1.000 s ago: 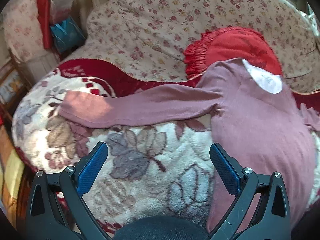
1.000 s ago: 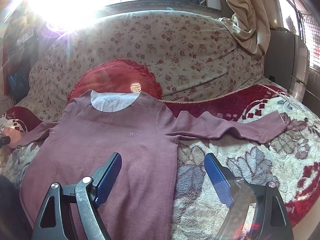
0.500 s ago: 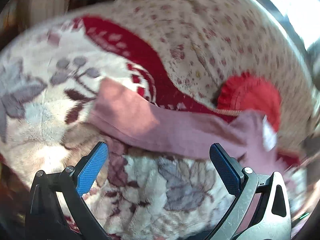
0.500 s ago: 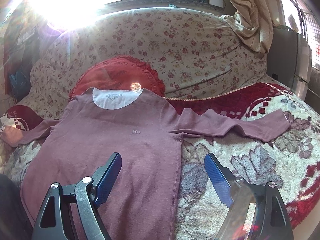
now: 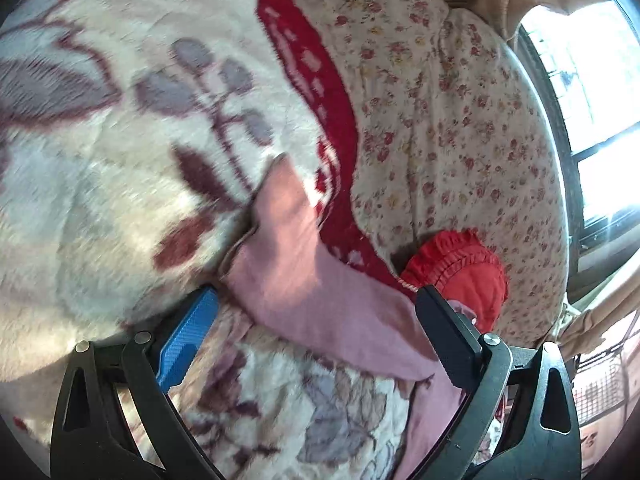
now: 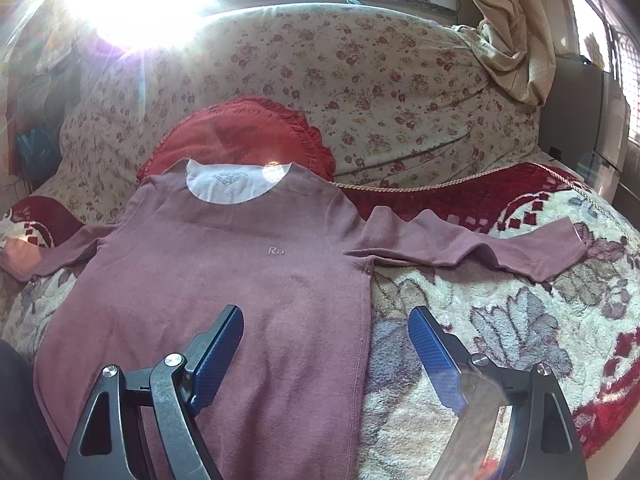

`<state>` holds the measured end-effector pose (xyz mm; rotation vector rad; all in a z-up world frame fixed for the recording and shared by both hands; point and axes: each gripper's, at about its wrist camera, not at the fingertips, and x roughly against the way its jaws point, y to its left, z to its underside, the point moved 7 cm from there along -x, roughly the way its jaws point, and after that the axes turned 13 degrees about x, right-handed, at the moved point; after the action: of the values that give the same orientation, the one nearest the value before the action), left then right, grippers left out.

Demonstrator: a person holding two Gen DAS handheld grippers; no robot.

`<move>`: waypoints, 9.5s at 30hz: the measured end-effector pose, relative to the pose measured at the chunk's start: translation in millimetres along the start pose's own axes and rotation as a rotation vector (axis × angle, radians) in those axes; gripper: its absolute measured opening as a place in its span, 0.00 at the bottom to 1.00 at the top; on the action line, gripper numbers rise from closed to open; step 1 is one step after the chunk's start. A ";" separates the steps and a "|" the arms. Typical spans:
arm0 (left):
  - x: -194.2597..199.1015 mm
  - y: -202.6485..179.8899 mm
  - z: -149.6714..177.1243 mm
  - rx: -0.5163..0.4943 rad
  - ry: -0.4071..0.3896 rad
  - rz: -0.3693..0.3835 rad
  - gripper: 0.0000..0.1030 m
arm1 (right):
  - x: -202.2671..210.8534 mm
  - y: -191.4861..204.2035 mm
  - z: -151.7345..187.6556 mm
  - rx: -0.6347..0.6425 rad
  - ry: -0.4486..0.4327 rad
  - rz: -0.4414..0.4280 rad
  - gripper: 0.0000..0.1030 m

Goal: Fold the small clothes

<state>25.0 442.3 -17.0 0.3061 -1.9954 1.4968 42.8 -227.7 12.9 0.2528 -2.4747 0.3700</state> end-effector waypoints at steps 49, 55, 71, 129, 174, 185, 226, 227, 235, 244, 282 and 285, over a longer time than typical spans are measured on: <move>-232.0 -297.8 421.0 -0.655 0.444 0.333 0.02 | -46.0 -89.6 -28.7 -0.087 0.080 0.045 0.79; -253.3 -270.1 422.4 -0.657 0.489 0.272 0.02 | -56.4 -95.9 -35.6 -0.182 0.056 -0.025 0.78; -186.8 -220.9 342.6 -0.714 0.432 0.048 0.32 | -160.0 -43.2 -72.2 -0.429 0.139 -0.578 0.70; -189.7 -216.6 249.9 -0.678 -0.005 -0.040 0.38 | -192.3 -94.7 -68.6 -0.495 0.150 -0.292 0.02; -217.2 -222.1 339.4 -0.836 0.195 -0.026 0.51 | -92.0 -377.0 52.4 -0.480 0.044 0.193 0.27; -216.1 -226.3 335.9 -0.747 0.252 0.046 0.51 | -83.6 -351.6 23.9 -0.596 -0.051 0.084 0.03; -232.3 -216.0 379.8 -0.521 0.644 0.183 0.61 | -112.4 108.3 -62.3 0.244 -0.030 -0.560 0.08; -232.3 -216.4 380.5 -0.526 0.642 0.183 0.61 | -110.9 105.8 -62.3 0.236 -0.036 -0.561 0.15; -231.7 -220.4 387.3 -0.652 0.560 0.161 0.60 | -107.0 51.6 -47.8 0.203 0.067 -0.492 0.27; -236.0 -217.2 389.8 -0.793 0.451 0.079 0.30 | -94.9 -98.2 -72.3 0.136 0.123 -0.105 0.27; -211.1 -211.3 229.5 -0.644 0.078 -0.096 0.01 | -123.6 -181.4 -50.1 -0.323 0.199 -0.020 0.30; -221.4 -192.8 219.7 -0.555 0.110 -0.146 0.02 | -124.8 -179.5 -49.8 -0.318 0.204 -0.023 0.30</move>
<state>225.7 136.0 -35.0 0.1263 -2.1480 0.8059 216.7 -369.3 12.4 0.1053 -2.2850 -0.0113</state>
